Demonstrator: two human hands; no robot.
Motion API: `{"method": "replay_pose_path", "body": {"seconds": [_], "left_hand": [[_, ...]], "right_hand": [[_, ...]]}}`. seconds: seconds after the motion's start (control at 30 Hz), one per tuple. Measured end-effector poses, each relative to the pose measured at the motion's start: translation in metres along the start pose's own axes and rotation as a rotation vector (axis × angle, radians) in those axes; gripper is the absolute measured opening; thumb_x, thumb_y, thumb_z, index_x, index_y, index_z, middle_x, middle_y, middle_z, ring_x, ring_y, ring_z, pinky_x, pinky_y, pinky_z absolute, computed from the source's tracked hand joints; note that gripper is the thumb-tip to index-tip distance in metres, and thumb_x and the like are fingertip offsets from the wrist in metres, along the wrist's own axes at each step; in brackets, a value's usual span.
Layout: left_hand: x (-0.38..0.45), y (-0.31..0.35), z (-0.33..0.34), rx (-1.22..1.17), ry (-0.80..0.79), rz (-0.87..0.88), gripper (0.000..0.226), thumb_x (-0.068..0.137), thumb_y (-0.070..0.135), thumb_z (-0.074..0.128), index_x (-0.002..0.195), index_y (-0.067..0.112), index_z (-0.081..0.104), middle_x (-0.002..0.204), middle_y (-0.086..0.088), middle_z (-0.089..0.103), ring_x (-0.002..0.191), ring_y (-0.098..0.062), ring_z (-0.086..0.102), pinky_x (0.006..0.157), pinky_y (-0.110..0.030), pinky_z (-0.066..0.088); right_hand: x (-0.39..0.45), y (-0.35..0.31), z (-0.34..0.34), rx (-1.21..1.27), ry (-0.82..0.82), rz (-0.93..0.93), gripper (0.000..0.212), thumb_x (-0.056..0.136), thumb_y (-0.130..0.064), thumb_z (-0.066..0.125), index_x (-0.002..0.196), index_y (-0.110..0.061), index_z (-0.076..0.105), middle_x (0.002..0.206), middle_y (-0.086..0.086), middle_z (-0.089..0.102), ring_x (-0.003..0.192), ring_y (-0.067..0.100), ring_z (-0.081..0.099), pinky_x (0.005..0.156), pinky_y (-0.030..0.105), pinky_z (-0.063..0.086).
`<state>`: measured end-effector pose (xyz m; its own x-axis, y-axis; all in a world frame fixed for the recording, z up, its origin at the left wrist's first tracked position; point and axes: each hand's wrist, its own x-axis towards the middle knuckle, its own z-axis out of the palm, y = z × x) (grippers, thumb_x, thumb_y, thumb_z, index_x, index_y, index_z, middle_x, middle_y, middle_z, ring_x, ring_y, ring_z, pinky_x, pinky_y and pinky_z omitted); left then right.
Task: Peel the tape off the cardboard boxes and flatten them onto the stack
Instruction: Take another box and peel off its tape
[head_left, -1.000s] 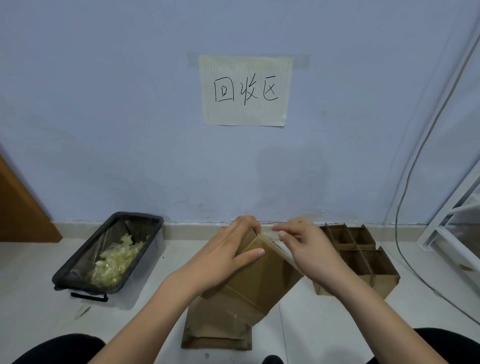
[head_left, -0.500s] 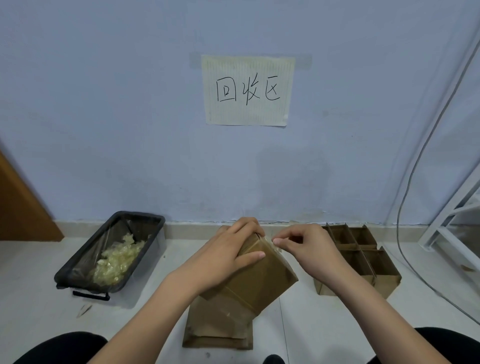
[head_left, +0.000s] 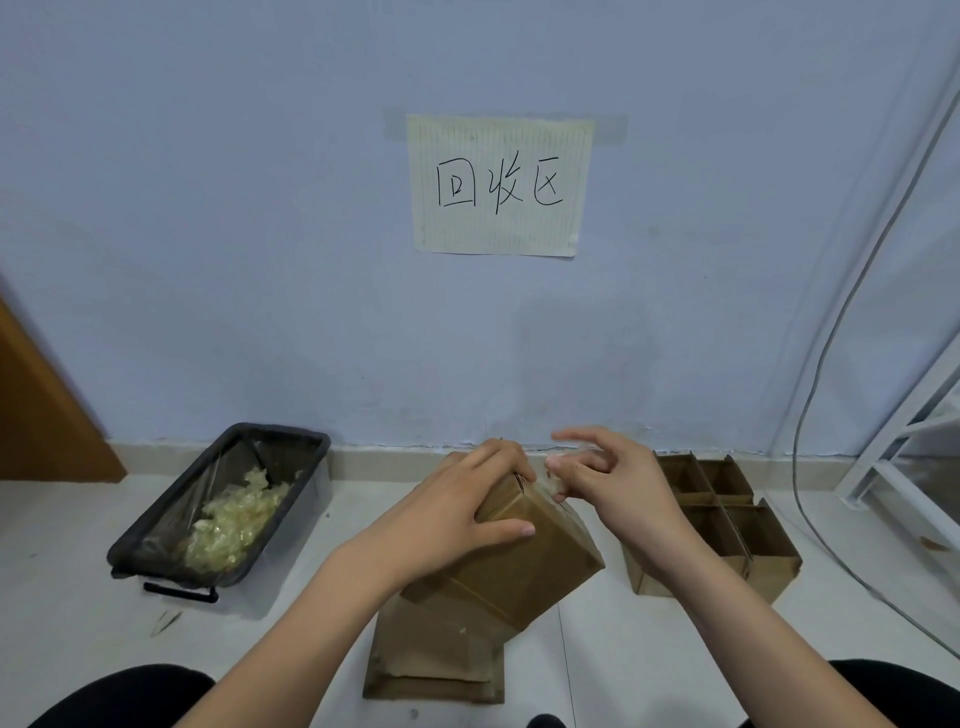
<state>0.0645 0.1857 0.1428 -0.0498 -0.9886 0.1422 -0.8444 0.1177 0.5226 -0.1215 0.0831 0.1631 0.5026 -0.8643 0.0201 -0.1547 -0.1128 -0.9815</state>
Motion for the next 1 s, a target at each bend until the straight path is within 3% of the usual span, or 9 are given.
{"method": "replay_pose_path", "body": {"seconds": [0.07, 0.17, 0.3, 0.43, 0.53, 0.67, 0.8, 0.9, 1.0], "left_hand": [[0.0, 0.002, 0.0, -0.015, 0.001, 0.011, 0.038, 0.09, 0.06, 0.063, 0.122, 0.049, 0.044, 0.135, 0.036, 0.036, 0.123, -0.007, 0.046, 0.104, -0.037, 0.044], [0.0, 0.003, 0.0, -0.002, -0.003, 0.017, 0.038, 0.09, 0.061, 0.062, 0.121, 0.05, 0.044, 0.135, 0.036, 0.036, 0.121, -0.008, 0.048, 0.103, -0.039, 0.046], [0.001, -0.004, -0.003, 0.002, 0.011, -0.003, 0.036, 0.09, 0.061, 0.061, 0.118, 0.048, 0.044, 0.133, 0.034, 0.038, 0.119, -0.009, 0.05, 0.102, -0.041, 0.046], [0.001, -0.007, -0.006, 0.027, 0.021, -0.013, 0.037, 0.09, 0.064, 0.059, 0.119, 0.049, 0.042, 0.134, 0.034, 0.037, 0.117, -0.008, 0.049, 0.1, -0.039, 0.048], [0.002, -0.006, -0.005, 0.007, 0.02, -0.012, 0.037, 0.09, 0.063, 0.06, 0.119, 0.048, 0.043, 0.133, 0.034, 0.038, 0.117, -0.007, 0.05, 0.099, -0.039, 0.048], [0.002, -0.004, -0.004, 0.002, 0.006, 0.001, 0.037, 0.089, 0.064, 0.059, 0.118, 0.048, 0.043, 0.131, 0.034, 0.039, 0.116, -0.006, 0.05, 0.1, -0.04, 0.048], [0.002, -0.002, -0.003, -0.005, -0.01, -0.002, 0.036, 0.09, 0.063, 0.06, 0.119, 0.05, 0.043, 0.131, 0.034, 0.039, 0.116, -0.004, 0.051, 0.099, -0.039, 0.049], [0.0, -0.003, -0.003, -0.002, -0.015, -0.001, 0.037, 0.09, 0.064, 0.06, 0.12, 0.05, 0.044, 0.133, 0.032, 0.039, 0.118, -0.004, 0.051, 0.1, -0.039, 0.048], [0.0, -0.003, -0.004, -0.002, -0.018, -0.01, 0.038, 0.09, 0.063, 0.061, 0.121, 0.05, 0.044, 0.133, 0.032, 0.039, 0.117, -0.003, 0.05, 0.099, -0.038, 0.049]], "right_hand": [[0.001, 0.001, 0.002, -0.011, 0.003, -0.01, 0.015, 0.088, -0.024, 0.074, 0.103, -0.027, 0.074, 0.079, 0.002, 0.075, 0.069, 0.015, 0.069, 0.074, 0.026, 0.06], [0.0, 0.002, 0.004, -0.06, 0.016, 0.006, 0.016, 0.09, -0.029, 0.071, 0.084, -0.017, 0.079, 0.079, -0.001, 0.076, 0.076, 0.01, 0.071, 0.075, 0.025, 0.059], [0.001, -0.001, 0.002, 0.08, -0.03, 0.094, 0.03, 0.094, -0.031, 0.065, 0.086, -0.007, 0.079, 0.088, 0.003, 0.077, 0.086, 0.012, 0.074, 0.079, 0.021, 0.058], [0.002, 0.002, -0.002, -0.005, -0.107, 0.084, 0.008, 0.085, -0.02, 0.078, 0.091, -0.015, 0.081, 0.109, -0.009, 0.072, 0.095, -0.001, 0.069, 0.082, 0.015, 0.053], [0.003, 0.004, -0.002, -0.025, -0.09, 0.087, 0.008, 0.08, -0.016, 0.083, 0.085, -0.013, 0.078, 0.093, -0.004, 0.077, 0.092, 0.008, 0.072, 0.087, 0.025, 0.055], [0.001, 0.004, 0.0, -0.163, -0.019, 0.005, 0.007, 0.081, -0.021, 0.081, 0.083, -0.018, 0.074, 0.08, 0.006, 0.072, 0.073, 0.008, 0.066, 0.074, 0.022, 0.054], [0.001, 0.005, 0.001, -0.219, -0.107, -0.062, 0.024, 0.09, -0.018, 0.07, 0.106, -0.036, 0.073, 0.087, -0.01, 0.071, 0.079, -0.002, 0.063, 0.077, 0.016, 0.053], [0.001, 0.005, 0.006, -0.399, -0.116, -0.113, 0.025, 0.094, -0.017, 0.062, 0.101, -0.034, 0.078, 0.095, -0.013, 0.072, 0.091, 0.002, 0.065, 0.084, 0.021, 0.054], [0.0, 0.006, 0.006, -0.469, -0.088, -0.153, 0.021, 0.094, -0.017, 0.065, 0.097, -0.03, 0.079, 0.102, -0.016, 0.067, 0.091, 0.002, 0.064, 0.083, 0.017, 0.053]]}}
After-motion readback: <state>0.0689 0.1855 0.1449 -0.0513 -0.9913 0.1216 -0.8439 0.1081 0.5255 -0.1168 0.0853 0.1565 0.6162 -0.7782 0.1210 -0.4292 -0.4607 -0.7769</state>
